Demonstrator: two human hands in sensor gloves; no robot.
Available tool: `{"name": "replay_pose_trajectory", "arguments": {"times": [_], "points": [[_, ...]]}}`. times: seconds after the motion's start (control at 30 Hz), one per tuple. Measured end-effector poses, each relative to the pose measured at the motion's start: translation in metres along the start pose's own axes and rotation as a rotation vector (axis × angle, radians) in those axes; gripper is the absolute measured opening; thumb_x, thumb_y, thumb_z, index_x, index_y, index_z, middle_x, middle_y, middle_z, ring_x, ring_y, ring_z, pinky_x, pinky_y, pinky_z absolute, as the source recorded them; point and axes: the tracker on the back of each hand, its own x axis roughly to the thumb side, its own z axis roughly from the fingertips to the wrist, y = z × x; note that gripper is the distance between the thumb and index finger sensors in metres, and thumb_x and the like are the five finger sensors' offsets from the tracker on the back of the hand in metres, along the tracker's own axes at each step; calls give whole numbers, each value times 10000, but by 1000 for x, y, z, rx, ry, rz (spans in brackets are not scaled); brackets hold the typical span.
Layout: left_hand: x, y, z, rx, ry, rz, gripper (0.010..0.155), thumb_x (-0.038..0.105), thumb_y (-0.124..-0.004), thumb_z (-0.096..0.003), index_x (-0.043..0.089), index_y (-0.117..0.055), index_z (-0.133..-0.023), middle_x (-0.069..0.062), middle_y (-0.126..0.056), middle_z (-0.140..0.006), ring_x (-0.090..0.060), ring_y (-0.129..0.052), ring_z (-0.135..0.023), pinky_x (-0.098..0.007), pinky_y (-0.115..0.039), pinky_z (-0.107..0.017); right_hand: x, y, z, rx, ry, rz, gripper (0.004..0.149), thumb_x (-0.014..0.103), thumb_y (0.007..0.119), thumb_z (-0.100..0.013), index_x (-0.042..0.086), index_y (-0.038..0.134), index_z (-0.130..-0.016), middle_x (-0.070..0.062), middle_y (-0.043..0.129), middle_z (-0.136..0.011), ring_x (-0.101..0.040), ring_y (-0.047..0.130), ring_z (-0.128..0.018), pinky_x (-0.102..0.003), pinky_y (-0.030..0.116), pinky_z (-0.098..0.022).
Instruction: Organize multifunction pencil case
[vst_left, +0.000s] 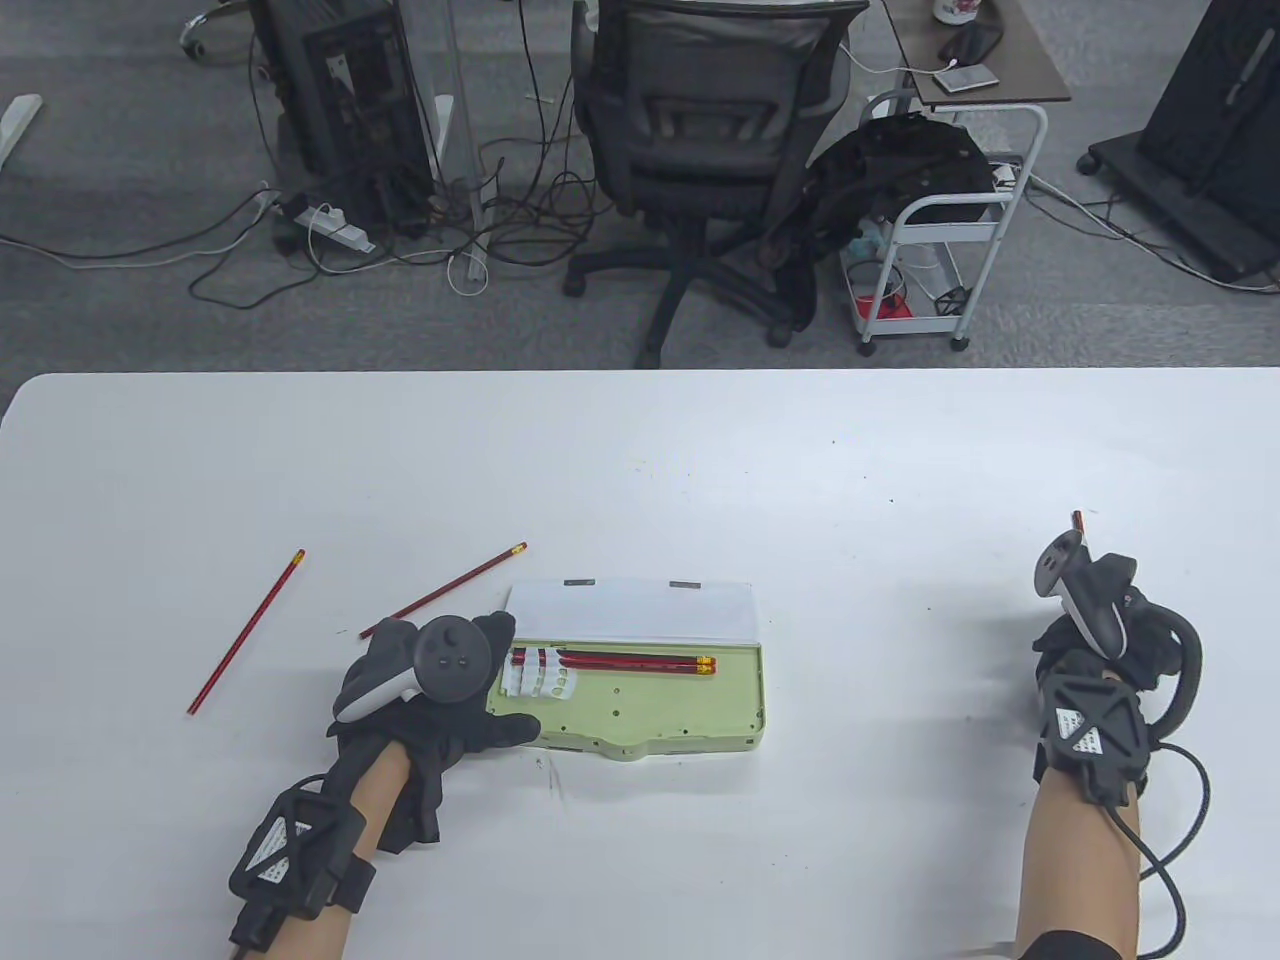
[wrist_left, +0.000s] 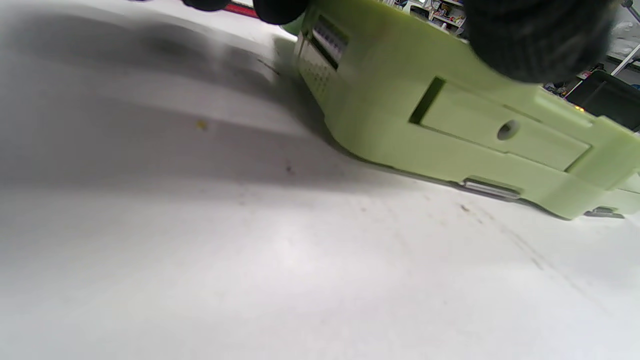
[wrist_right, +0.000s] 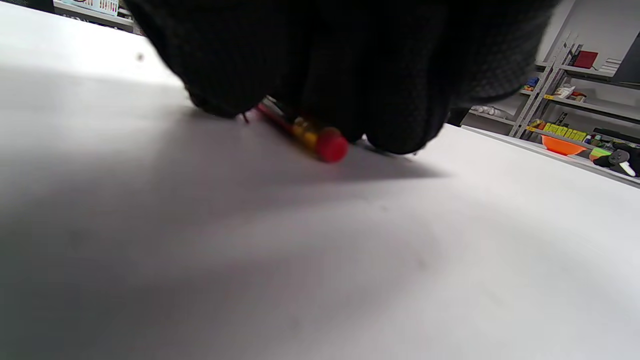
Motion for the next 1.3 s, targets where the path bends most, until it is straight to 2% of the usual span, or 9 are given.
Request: {"name": "replay_pose_trajectory", "arguments": {"times": [0.43,0.67,0.97,1.1,1.3], "points": [[0,0,0,1,2,0,1094,653,-737,-387,118,-175,-1158,-212,-333,-1255,-572,-366,-1114,-772,-430,-701,14,-4,-6,-18,-8,111,421,256,858,-445,55,887,-814,-168,990,-654,-303,1057,-550,-495,915,-494],[0,0,0,0,3,-2,1094,653,-737,-387,119,-174,-1158,-211,-331,-1255,-572,-364,-1114,-772,-429,-701,15,-11,2,-15,-28,144,404,278,855,-464,58,879,-802,-166,983,-667,-327,1037,-569,-518,886,-515],[0,0,0,0,3,-2,1096,653,-737,-387,117,-173,-1158,-211,-330,-1255,-573,-364,-1114,-773,-428,-701,13,-18,6,73,-51,191,431,317,776,-496,74,802,-851,-148,930,-741,-342,983,-663,-545,827,-589],[0,0,0,1,5,-7,1095,653,-735,-387,116,-174,-1158,-212,-331,-1255,-572,-367,-1114,-771,-431,-701,20,-30,15,76,-87,156,419,298,723,-516,99,726,-885,-177,868,-819,-404,938,-726,-584,792,-604],[0,0,0,1,6,-7,1092,653,-735,-388,119,-175,-1158,-212,-331,-1255,-574,-366,-1113,-771,-430,-701,35,-65,53,60,-238,-96,419,246,665,-524,140,638,-928,-203,813,-851,-438,900,-727,-619,765,-598]]}}
